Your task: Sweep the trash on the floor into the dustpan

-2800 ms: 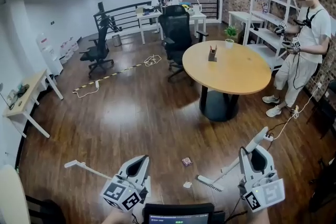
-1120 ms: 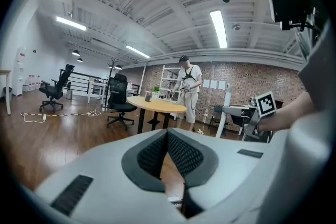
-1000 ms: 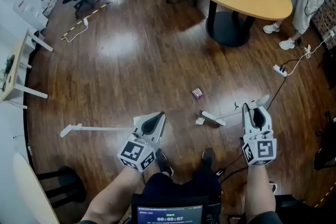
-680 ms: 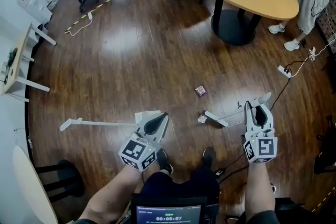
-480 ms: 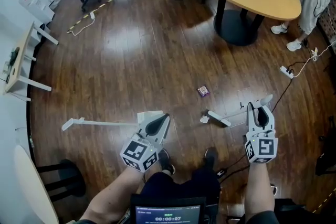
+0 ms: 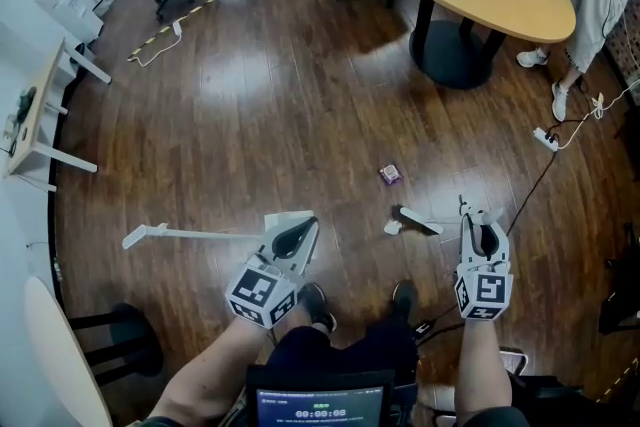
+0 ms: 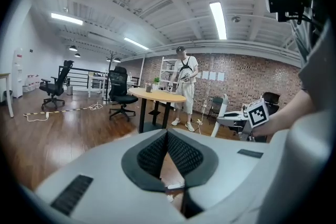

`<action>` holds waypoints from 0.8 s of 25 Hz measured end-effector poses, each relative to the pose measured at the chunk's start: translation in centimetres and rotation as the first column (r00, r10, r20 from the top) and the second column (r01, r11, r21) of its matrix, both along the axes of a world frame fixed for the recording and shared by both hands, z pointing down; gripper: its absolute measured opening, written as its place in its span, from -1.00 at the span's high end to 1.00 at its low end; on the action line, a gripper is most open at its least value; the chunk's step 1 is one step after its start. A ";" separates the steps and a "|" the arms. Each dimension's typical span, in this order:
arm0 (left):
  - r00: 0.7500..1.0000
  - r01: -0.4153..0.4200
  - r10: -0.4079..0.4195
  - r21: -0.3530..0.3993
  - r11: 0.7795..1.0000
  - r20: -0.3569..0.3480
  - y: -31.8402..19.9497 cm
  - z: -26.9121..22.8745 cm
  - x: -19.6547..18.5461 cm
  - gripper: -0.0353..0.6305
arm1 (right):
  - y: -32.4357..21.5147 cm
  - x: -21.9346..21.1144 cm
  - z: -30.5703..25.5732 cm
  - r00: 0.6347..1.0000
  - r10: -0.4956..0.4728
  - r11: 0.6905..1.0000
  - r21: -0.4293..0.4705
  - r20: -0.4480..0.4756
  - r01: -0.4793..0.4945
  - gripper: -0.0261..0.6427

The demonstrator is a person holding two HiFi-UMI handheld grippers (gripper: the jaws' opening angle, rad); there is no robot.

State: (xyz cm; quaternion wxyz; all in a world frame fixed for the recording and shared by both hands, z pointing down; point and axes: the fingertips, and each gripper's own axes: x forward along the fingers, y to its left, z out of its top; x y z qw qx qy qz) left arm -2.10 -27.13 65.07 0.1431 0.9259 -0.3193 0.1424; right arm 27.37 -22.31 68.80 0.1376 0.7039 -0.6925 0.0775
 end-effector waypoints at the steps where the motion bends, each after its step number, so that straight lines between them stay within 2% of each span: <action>1: 1.000 0.005 -0.005 0.001 1.000 -0.006 -0.1 -0.2 -0.8 0.86 | 0.0 -0.9 0.0 1.000 0.000 1.000 -0.012 0.008 0.000 0.55; 5: 1.000 0.016 -0.016 0.003 1.000 -0.019 0.4 -1.2 -4.7 0.85 | 0.8 -6.1 0.1 0.998 -0.019 0.997 -0.074 0.062 0.024 0.54; 9: 0.999 0.031 -0.030 0.009 0.999 -0.041 1.1 -2.6 -9.0 0.86 | 1.5 -12.0 -0.1 0.996 -0.047 0.991 -0.120 0.075 0.056 0.54; 15: 0.996 0.052 -0.051 0.019 0.998 -0.076 2.2 -3.5 -16.3 0.86 | 2.0 -20.3 0.1 0.992 0.034 0.982 -0.188 0.120 -0.011 0.52; 20: 0.991 0.084 -0.082 0.017 0.996 -0.105 2.2 -3.5 -21.1 0.86 | 0.8 -24.8 0.6 0.984 0.119 0.968 -0.237 0.135 -0.085 0.51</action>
